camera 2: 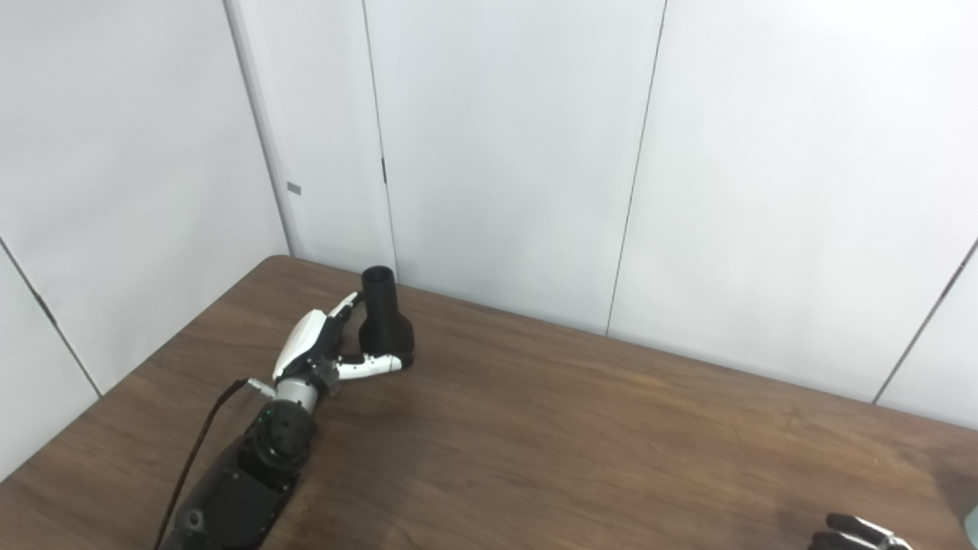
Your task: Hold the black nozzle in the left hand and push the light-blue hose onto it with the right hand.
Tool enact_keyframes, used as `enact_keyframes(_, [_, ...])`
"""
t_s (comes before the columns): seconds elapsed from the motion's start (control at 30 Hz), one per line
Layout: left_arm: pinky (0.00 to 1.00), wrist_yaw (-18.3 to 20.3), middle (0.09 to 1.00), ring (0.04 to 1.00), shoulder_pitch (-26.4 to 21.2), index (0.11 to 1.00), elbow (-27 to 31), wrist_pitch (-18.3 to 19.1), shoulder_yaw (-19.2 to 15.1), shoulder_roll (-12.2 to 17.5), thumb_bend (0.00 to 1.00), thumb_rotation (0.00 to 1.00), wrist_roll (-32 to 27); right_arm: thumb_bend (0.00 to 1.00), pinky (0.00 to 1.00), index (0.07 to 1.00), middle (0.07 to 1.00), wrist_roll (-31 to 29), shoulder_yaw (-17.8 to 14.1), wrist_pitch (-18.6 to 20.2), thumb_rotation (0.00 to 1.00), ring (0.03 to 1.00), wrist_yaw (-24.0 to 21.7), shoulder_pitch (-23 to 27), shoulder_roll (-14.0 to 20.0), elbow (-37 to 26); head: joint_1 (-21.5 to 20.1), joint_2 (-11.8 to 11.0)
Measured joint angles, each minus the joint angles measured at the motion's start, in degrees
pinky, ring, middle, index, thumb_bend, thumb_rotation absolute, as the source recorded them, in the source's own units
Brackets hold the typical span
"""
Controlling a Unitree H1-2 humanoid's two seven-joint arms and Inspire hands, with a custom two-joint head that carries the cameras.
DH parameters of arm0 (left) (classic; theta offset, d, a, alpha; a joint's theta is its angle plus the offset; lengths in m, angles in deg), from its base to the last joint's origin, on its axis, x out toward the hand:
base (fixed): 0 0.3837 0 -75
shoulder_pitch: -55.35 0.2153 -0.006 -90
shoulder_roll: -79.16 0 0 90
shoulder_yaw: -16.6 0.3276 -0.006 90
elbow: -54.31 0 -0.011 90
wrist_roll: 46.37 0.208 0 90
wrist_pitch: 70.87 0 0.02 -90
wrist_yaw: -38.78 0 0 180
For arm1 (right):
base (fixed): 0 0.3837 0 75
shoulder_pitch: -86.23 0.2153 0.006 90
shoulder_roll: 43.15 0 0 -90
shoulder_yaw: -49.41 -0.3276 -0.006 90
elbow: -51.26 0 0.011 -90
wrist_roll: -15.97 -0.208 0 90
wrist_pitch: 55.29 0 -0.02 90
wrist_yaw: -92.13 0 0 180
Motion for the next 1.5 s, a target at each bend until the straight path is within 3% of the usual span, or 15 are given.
enact_keyframes(0.3, [0.88,-1.0,0.937,0.937,-2.8,0.924,-4.9,-0.9,1.6,-0.1,1.0,0.39,1.2,0.72,0.31,0.605,0.565,1.4,0.2,0.6,0.37,0.425,0.4,-0.6,-0.6,-1.0,-0.6,0.1])
enact_keyframes(0.7, [0.84,-6.8,0.934,0.937,-8.0,0.921,-16.2,-5.4,1.5,-1.0,0.97,0.35,1.4,0.63,0.33,0.633,0.588,1.4,0.4,5.3,0.29,0.445,0.5,-3.0,-1.3,-6.1,-1.5,1.1])
enact_keyframes(0.77, [0.77,-7.3,0.903,0.891,-8.4,0.903,-16.8,-5.6,1.4,-1.0,0.95,0.31,1.3,0.61,0.32,0.634,0.588,0.9,0.2,5.9,0.28,0.448,0.5,-3.3,-1.4,-6.8,-1.7,1.3])
enact_keyframes(0.83, [0.59,-7.7,0.728,0.704,-8.6,0.792,-17.5,-7.7,0.1,-1.1,0.89,0.16,-0.1,0.6,0.32,0.637,0.58,0.5,0.1,6.5,0.28,0.447,0.5,-3.5,-1.6,-7.8,-1.7,1.8])
enact_keyframes(0.87, [0.52,-7.9,0.584,0.59,-8.6,0.679,-17.9,-8.9,-0.7,-1.2,0.69,0.07,-1.1,0.59,0.32,0.639,0.579,0.4,0.1,6.6,0.27,0.449,0.5,-3.7,-1.7,-8.4,-1.7,1.8])
enact_keyframes(0.9, [0.47,-8.2,0.515,0.525,-8.6,0.604,-18.6,-10.2,-1.4,-1.2,0.61,0.03,-2.0,0.59,0.32,0.641,0.58,0.4,0.2,6.7,0.27,0.45,0.5,-3.8,-1.7,-8.7,-1.7,1.8])
enact_keyframes(1.0, [0.41,-9.8,0.518,0.481,-8.8,0.462,-20.4,-13.1,-0.3,-1.1,0.51,0.0,-1.9,0.58,0.33,0.643,0.581,0.4,0.1,7.8,0.26,0.454,0.5,-3.9,-1.7,-9.4,-1.8,2.2])
enact_keyframes(1.13, [0.43,-10.7,0.513,0.482,-8.8,0.452,-21.2,-14.5,1.6,-0.9,0.5,0.0,-0.6,0.55,0.33,0.647,0.585,0.2,0.1,8.8,0.21,0.452,0.6,-4.0,-1.7,-10.4,-1.8,2.9])
enact_keyframes(1.33, [0.41,-12.1,0.483,0.462,-8.5,0.476,-22.1,-16.5,2.5,-1.2,0.51,0.0,-0.6,0.52,0.34,0.663,0.598,0.3,0.2,10.5,0.2,0.468,0.8,-4.1,-1.7,-12.0,-1.6,3.3])
enact_keyframes(1.5, [0.38,-12.1,0.462,0.435,-7.9,0.496,-21.7,-16.5,2.9,-1.2,0.51,0.0,-0.6,0.49,0.34,0.669,0.609,0.2,0.2,11.6,0.12,0.471,1.0,-4.1,-1.7,-12.2,-1.4,3.6])
